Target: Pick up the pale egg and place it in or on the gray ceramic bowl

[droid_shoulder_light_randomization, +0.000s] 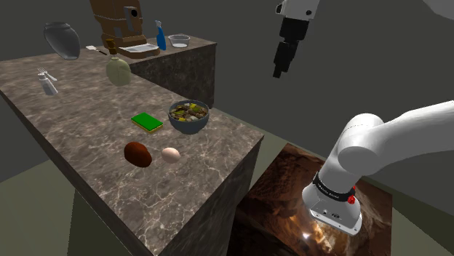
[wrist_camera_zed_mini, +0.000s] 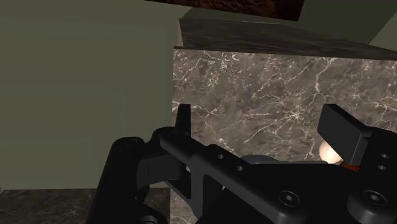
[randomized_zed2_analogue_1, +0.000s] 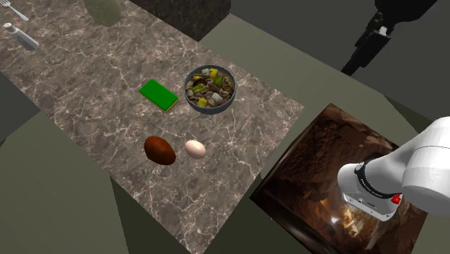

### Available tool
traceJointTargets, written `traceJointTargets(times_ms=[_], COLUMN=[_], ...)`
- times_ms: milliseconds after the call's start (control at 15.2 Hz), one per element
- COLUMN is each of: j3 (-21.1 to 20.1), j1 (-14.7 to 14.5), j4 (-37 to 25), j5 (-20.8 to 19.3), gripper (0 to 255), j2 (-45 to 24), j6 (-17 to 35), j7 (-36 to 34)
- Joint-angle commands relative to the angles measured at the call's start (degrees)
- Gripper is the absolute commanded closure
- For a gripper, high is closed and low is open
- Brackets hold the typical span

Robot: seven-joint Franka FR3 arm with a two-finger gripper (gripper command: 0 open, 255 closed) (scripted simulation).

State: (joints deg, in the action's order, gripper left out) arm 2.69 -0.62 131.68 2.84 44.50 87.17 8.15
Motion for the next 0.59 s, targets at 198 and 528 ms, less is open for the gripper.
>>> traceJointTargets(times_ms=[198,528], j3=[-2.8,-7.3], j1=[-1.0,-2.7], j4=[0.8,0.6], j5=[1.8,4.2], gripper=[0,0], j2=[-3.4,-10.2], j6=[3.5,9.4], j7=[-2.8,-7.3])
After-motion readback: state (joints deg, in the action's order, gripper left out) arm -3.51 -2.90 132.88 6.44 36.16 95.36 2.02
